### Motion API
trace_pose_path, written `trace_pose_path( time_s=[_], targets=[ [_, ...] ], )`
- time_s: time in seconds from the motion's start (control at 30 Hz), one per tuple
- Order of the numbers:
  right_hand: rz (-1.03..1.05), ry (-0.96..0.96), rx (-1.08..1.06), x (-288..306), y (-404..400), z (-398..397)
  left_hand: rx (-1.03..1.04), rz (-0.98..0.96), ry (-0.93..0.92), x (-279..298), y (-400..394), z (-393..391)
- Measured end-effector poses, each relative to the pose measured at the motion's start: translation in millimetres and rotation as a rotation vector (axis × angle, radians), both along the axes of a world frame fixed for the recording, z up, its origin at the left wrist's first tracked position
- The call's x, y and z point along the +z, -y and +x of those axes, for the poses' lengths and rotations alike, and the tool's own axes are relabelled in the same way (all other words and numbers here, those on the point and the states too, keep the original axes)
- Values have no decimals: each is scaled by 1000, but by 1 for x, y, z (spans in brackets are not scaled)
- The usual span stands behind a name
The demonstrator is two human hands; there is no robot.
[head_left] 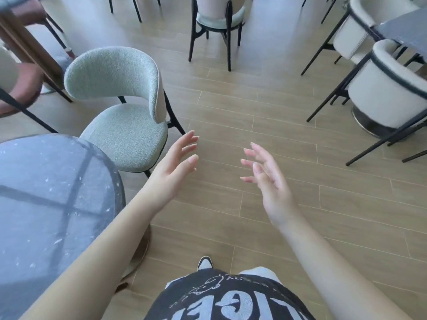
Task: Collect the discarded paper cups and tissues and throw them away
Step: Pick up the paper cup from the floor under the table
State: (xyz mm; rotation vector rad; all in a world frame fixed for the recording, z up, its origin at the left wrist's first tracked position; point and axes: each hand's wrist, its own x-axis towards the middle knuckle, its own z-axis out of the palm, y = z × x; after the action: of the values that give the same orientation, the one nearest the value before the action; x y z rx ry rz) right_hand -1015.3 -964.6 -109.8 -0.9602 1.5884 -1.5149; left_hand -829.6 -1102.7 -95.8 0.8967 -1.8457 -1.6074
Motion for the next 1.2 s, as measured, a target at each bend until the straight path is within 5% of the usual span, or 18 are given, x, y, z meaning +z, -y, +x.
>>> trace_pose_path(
  time_s=[0.73,1.2],
  targets=[
    [33,-2,139,-28,333,-242,248,8,-42,2,294,-238],
    [59,-27,185,-44,559,-317,273,68,-18,-29,527,-296]
  ],
)
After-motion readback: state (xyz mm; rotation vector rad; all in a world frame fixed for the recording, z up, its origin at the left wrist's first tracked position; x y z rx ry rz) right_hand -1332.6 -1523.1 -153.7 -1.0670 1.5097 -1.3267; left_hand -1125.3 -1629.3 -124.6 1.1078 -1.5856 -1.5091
